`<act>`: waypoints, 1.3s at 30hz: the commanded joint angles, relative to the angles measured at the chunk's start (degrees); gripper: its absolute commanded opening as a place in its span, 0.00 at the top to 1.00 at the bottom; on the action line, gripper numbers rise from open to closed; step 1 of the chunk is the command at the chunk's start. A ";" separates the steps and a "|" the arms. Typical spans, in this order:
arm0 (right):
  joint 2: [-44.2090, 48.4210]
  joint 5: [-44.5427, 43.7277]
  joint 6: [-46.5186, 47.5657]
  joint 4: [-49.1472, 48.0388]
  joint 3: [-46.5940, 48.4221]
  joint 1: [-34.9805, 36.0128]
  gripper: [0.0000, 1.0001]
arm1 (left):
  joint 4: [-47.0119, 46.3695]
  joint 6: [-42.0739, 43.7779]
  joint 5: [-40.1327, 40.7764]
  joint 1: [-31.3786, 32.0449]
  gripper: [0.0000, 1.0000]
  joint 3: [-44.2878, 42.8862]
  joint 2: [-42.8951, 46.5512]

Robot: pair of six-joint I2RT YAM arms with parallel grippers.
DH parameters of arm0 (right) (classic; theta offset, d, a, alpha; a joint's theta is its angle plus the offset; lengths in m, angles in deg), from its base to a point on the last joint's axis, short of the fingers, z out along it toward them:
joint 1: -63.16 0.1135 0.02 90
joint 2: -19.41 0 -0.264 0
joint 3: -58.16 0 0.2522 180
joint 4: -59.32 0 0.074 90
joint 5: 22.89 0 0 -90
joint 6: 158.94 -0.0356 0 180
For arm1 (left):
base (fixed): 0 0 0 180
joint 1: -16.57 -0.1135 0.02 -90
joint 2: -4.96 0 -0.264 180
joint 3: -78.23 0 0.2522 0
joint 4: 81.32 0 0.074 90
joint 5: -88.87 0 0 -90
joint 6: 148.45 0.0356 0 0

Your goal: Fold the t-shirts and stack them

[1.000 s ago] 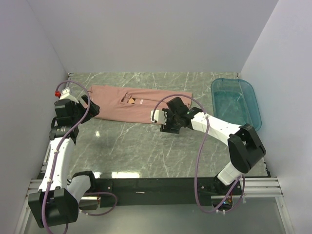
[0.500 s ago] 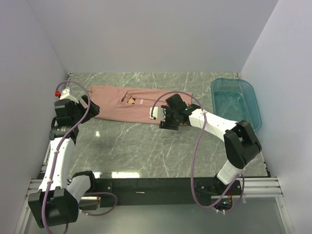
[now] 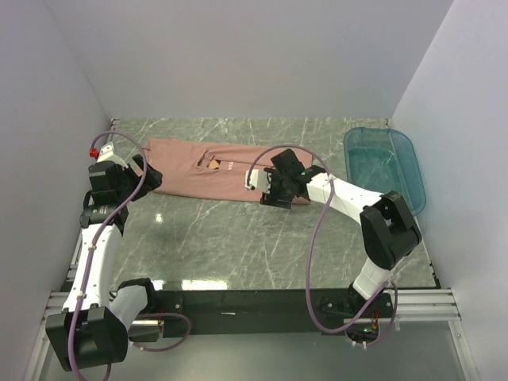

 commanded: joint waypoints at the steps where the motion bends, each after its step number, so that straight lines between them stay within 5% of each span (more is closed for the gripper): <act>1: -0.99 0.20 0.12 -0.89 2.95 -0.56 0.27 | -2.09 0.68 -0.21 0.14 0.05 -0.60 0.80; 39: -3.54 0.73 0.47 -0.45 5.68 -0.73 0.27 | -2.18 0.68 -0.39 0.05 0.05 -0.51 0.80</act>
